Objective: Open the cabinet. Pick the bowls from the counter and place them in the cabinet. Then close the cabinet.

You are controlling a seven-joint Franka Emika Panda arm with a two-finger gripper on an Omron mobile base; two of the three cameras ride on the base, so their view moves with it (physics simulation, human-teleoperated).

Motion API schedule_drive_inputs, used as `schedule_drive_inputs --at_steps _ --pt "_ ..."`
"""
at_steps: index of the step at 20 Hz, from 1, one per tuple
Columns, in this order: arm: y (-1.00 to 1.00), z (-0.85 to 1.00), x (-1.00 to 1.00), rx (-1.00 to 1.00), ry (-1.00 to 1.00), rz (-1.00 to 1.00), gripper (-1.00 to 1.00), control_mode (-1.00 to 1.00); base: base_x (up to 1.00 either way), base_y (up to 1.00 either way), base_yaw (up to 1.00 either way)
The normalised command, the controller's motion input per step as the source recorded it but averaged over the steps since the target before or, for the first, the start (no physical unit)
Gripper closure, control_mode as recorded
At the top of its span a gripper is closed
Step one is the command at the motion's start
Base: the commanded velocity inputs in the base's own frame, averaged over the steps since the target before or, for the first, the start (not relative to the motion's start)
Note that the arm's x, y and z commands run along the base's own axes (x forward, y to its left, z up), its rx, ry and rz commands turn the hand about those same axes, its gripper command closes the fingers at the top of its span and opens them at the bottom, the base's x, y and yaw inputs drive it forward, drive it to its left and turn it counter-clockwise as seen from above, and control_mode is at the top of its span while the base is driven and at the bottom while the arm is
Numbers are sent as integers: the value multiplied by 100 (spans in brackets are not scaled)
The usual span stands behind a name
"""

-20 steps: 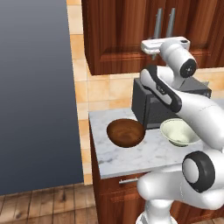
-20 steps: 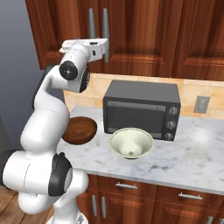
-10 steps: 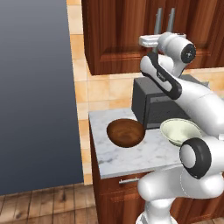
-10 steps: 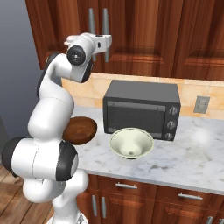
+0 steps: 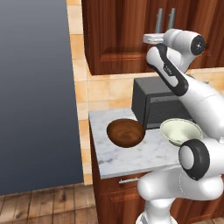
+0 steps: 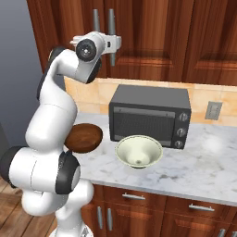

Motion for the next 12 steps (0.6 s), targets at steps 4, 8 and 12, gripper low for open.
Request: schedule_drive_inputs --at_steps 4,8,12 --pt "16 0 -11 0 0 0 100 -100 0 0 0" --pt "86 4 -71 0 -3 0 100 -100 0 0 0" --pt "100 18 -87 0 -3 0 100 -100 0 0 0"
